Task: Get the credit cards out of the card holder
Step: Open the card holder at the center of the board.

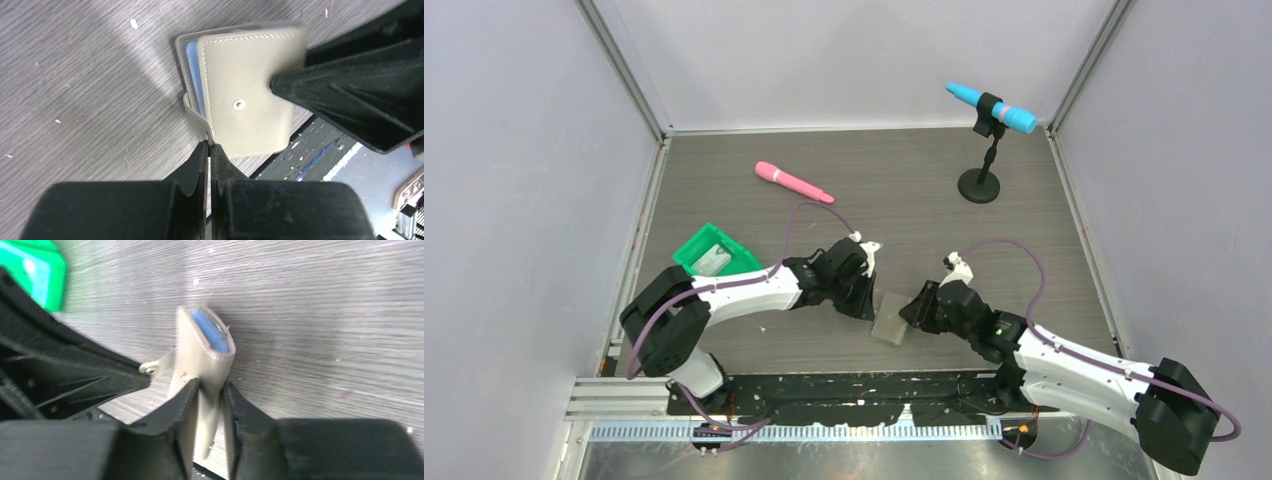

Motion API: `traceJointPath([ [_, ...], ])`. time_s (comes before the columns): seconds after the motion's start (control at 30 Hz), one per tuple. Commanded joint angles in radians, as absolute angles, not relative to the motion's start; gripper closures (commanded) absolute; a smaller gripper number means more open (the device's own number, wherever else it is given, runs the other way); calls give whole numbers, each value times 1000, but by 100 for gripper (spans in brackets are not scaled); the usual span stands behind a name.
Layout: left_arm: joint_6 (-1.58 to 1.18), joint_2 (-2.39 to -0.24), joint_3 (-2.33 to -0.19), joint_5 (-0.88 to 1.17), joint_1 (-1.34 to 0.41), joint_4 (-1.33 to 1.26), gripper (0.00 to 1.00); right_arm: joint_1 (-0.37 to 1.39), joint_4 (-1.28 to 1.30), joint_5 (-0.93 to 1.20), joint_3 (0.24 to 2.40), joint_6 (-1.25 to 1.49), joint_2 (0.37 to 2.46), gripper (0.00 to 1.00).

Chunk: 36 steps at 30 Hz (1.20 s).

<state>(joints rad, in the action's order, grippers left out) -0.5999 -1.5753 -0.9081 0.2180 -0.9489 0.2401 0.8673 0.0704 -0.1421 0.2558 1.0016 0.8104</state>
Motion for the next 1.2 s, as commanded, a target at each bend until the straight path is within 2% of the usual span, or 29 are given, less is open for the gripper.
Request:
traceJointPath([
  [0.0,-630,-1504,-870,215,-948,214,100,827,186,-158,359,855,848,60],
  [0.13,-664,-1466,-842,236,-946,172,100,826,274,-161,441,808,886,42],
  [0.2,-678,-1449,-841,246,-946,160,100,828,302,-158,465,803,899,37],
  [0.33,-692,-1415,-837,254,-946,146,100,848,313,-147,477,809,905,27],
  [0.57,-693,-1383,-818,257,-946,142,100,938,339,-212,520,875,975,16],
  [0.87,-700,-1357,-795,255,-946,132,100,992,361,-268,569,923,1074,16],
  [1.17,-686,-1353,-793,240,-946,144,100,992,447,-348,560,947,1038,22],
])
